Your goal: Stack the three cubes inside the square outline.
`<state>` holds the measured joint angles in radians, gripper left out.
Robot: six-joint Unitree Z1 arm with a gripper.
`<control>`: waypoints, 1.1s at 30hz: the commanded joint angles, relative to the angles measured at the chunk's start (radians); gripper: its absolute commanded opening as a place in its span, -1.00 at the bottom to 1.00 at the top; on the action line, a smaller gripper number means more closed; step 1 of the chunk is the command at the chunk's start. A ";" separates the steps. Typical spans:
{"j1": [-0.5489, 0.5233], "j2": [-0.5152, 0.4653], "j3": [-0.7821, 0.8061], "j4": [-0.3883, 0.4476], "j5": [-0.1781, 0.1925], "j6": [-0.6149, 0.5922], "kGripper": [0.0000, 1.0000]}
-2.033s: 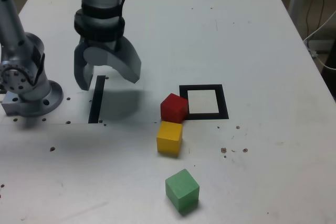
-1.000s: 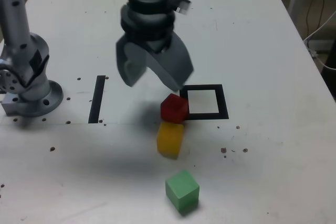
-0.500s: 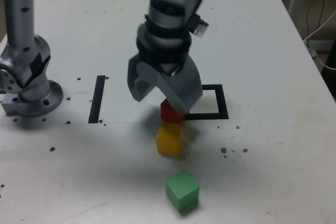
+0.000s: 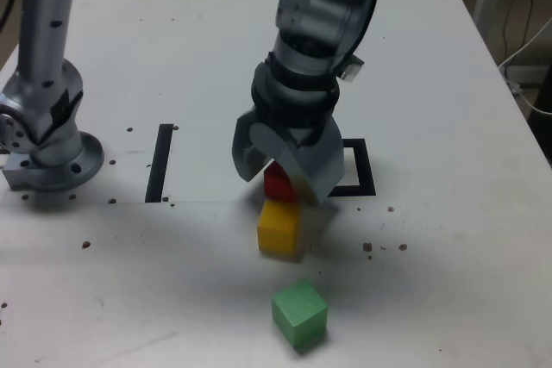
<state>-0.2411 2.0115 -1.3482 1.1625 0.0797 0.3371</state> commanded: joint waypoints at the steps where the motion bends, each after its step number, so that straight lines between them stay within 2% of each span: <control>1: 0.006 0.012 -0.002 -0.014 0.002 0.002 0.29; 9: 0.008 0.016 -0.001 -0.027 0.007 -0.007 -0.31; 13: 0.008 0.015 0.000 -0.027 0.011 -0.009 -0.50; 28: 0.008 0.012 -0.005 -0.017 0.010 -0.015 -0.52; 33: 0.011 0.005 -0.066 0.044 0.014 -0.064 -0.52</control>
<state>-0.2344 2.0236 -1.3908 1.1886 0.0905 0.2841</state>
